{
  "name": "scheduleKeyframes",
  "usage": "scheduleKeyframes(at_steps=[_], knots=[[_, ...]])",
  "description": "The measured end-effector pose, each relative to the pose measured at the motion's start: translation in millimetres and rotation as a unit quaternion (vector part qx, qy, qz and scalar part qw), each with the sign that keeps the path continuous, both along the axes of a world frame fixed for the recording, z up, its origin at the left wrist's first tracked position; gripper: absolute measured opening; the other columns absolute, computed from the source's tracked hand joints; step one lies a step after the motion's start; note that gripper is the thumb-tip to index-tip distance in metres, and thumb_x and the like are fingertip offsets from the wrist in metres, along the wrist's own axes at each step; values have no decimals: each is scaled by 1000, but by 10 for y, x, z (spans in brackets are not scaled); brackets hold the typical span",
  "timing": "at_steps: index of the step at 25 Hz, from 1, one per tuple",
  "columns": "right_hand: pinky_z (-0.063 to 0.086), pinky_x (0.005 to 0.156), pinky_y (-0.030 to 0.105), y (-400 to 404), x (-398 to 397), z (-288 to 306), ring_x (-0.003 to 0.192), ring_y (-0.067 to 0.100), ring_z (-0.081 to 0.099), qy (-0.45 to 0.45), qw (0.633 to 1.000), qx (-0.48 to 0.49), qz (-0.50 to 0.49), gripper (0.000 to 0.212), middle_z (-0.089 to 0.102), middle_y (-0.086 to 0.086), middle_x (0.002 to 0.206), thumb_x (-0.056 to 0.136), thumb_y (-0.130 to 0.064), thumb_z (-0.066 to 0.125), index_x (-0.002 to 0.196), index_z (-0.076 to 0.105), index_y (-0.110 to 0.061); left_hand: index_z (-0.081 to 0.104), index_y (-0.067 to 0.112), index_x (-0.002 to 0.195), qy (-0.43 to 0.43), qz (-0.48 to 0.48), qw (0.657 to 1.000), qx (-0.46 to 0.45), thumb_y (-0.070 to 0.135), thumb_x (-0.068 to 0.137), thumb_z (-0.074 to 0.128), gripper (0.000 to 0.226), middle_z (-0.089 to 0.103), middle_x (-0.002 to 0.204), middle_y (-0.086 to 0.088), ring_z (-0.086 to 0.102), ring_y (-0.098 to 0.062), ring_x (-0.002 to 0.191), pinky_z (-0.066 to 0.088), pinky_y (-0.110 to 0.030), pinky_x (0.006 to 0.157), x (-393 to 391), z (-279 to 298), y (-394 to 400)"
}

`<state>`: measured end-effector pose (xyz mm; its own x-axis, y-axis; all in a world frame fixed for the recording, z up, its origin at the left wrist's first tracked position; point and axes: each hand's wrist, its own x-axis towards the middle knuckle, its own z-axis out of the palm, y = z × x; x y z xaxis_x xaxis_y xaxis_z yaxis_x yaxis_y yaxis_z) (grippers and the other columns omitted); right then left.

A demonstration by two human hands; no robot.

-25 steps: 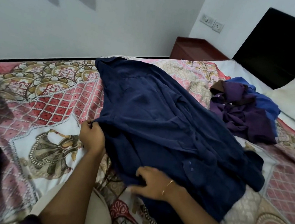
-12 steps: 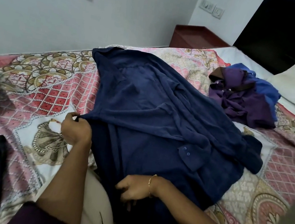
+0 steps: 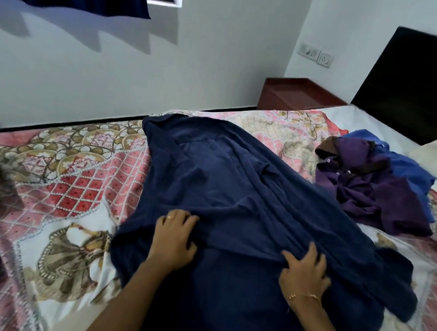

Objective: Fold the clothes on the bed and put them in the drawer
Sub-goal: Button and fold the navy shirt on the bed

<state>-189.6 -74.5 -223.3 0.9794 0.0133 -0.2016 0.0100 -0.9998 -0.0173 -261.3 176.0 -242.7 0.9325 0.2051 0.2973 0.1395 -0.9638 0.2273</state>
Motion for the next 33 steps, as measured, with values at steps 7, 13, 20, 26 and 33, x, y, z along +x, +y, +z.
scheduleKeyframes(at_steps=[7, 13, 20, 26, 33], knots=[[42, 96, 43, -190, 270, -15, 122, 27, 34, 32, 999, 25, 2, 62, 28, 8, 139, 96, -11, 36, 147, 11, -36, 69, 8, 107, 90, 158, 983, -16, 19, 62, 74, 46, 63, 108, -19, 61, -43, 96, 49, -56, 77, -13, 28, 246], [39, 94, 40, -356, 574, 299, 119, 37, 37, -29, 986, 147, -72, 63, 34, 19, 134, 87, -17, 50, 145, 28, -27, 50, 6, 116, 34, 211, 962, -171, 21, 96, 39, 27, 62, 109, -25, 59, -42, 98, 44, -41, 77, 217, 458, 40], [40, 95, 40, -712, 919, 530, 114, 40, 45, -42, 973, 195, -113, 56, 27, 20, 141, 87, -4, 42, 140, 40, -25, 54, 15, 118, -58, 142, 740, -655, 10, 98, 32, 31, 60, 116, -12, 62, -24, 82, 55, -31, 66, 842, 463, -445], [41, 99, 45, -678, 1088, 448, 116, 39, 45, -57, 934, 317, -155, 59, 40, 19, 140, 85, 2, 38, 138, 43, -22, 31, 31, 143, 17, 54, 631, -774, 24, 102, 31, 42, 53, 133, -2, 54, -17, 113, 40, -29, 92, 947, 315, -424], [46, 87, 44, -40, 393, 256, 99, 33, 50, -133, 965, 227, 25, 16, 56, 17, 107, 84, -21, 62, 94, 69, -11, 30, 22, 145, -20, 88, 648, -756, 42, 102, 25, 48, 46, 140, -8, 54, -20, 111, 47, -31, 86, 947, 202, -547]])
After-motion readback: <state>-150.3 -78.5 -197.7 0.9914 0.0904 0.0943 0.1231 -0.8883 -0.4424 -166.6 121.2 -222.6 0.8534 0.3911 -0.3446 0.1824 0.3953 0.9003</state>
